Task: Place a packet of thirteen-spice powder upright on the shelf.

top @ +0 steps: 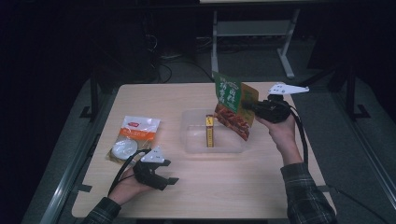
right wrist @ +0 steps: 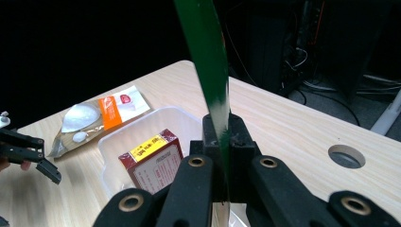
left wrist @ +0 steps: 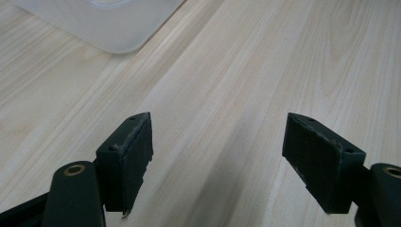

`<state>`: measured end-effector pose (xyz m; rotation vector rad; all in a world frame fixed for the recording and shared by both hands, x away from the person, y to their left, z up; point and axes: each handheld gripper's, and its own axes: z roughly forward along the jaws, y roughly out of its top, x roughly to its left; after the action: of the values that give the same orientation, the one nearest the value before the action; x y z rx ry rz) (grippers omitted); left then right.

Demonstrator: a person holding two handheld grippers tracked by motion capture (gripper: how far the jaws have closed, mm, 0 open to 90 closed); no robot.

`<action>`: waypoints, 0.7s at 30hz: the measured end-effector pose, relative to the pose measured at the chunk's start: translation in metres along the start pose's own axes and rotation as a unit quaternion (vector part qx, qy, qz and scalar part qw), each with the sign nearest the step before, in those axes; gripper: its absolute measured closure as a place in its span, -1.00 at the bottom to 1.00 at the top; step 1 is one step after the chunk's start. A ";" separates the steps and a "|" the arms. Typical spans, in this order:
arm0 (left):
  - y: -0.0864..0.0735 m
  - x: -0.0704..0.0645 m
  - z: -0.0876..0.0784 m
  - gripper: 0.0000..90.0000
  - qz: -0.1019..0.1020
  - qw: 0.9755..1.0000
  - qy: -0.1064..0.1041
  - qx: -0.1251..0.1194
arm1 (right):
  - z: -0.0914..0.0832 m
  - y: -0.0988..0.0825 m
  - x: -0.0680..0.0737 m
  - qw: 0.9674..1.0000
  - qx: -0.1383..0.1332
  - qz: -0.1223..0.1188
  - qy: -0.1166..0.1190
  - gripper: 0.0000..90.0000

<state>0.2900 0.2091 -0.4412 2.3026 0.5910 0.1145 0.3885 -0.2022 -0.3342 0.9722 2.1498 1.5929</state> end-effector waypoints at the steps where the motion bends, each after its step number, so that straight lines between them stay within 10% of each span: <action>1: 0.000 0.000 0.000 -0.45 0.001 1.000 0.000 0.000 | 0.001 -0.001 0.000 1.000 0.000 0.001 0.000 0.99; 21: 0.001 0.001 0.005 -0.45 -0.004 1.000 -0.004 0.011 | 0.010 -0.024 -0.010 1.000 0.005 0.015 0.015 0.99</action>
<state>0.2924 0.2060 -0.4441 2.3200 0.6012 0.0964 0.3938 -0.2053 -0.3613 0.9937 2.1740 1.6215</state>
